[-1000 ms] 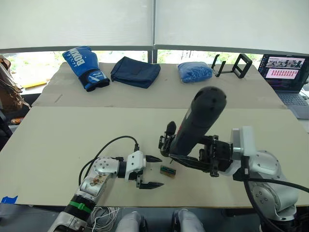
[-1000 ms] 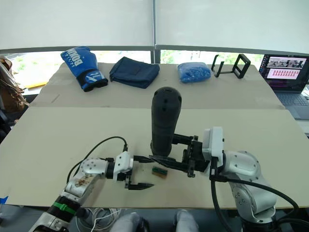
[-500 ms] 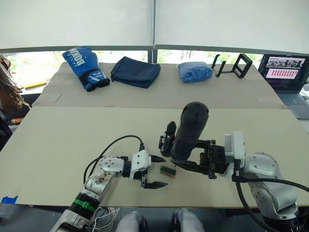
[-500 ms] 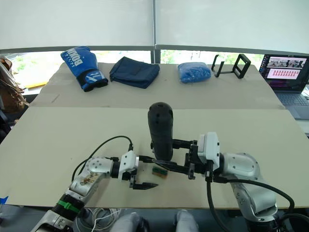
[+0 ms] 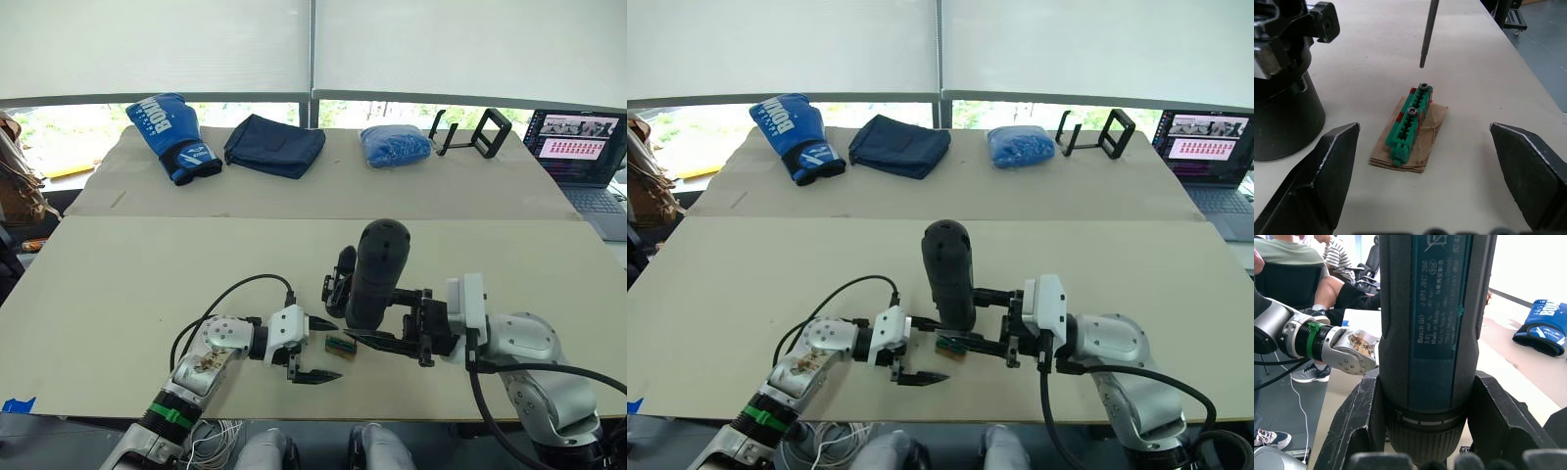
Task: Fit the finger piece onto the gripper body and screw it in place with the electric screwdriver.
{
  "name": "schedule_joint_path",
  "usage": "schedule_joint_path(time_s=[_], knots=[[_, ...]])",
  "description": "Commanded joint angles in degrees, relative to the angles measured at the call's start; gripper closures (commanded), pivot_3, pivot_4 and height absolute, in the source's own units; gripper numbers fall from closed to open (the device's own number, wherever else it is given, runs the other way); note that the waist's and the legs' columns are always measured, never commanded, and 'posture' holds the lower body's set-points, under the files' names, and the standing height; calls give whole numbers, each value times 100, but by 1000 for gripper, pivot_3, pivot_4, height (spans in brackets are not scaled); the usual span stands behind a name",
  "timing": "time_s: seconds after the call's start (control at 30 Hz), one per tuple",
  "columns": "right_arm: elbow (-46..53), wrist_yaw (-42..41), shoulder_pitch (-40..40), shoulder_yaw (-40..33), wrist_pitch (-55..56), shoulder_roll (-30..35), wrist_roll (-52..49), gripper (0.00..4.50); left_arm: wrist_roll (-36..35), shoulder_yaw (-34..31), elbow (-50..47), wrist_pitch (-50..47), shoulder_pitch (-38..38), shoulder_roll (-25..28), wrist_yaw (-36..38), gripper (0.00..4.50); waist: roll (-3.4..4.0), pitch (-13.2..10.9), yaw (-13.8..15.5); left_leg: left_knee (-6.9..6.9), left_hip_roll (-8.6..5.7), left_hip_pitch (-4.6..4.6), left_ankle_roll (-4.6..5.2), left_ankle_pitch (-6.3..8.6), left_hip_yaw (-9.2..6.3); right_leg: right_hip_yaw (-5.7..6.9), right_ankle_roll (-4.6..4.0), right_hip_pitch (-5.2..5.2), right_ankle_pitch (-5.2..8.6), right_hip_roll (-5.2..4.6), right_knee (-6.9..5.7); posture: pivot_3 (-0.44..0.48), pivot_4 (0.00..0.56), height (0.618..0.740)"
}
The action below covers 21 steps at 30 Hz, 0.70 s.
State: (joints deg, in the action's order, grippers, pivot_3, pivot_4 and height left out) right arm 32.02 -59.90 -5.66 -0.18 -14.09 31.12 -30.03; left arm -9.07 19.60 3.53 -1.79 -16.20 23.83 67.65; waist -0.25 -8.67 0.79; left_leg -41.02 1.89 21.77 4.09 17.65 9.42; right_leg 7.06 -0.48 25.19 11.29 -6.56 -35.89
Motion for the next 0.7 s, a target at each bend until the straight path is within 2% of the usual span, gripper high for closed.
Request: schedule_joint_path(time_s=[0.03, 0.7], knots=[[134, 17, -58, -21, 226, 31, -85, 2593, -2, 126, -120, -115, 60, 29, 21, 0, 0, 0, -1, 0, 0, 1, 0, 0, 0, 0, 0, 1, 0, 0, 0, 0, 150, 740], [-65, -96, -180, 56, 382, 117, 34, 2593, 36, 64, 88, 154, 208, 94, -131, 0, 0, 0, -10, 1, 2, 0, 0, 0, -1, 0, 0, 2, 0, -1, 1, 0, 150, 740]])
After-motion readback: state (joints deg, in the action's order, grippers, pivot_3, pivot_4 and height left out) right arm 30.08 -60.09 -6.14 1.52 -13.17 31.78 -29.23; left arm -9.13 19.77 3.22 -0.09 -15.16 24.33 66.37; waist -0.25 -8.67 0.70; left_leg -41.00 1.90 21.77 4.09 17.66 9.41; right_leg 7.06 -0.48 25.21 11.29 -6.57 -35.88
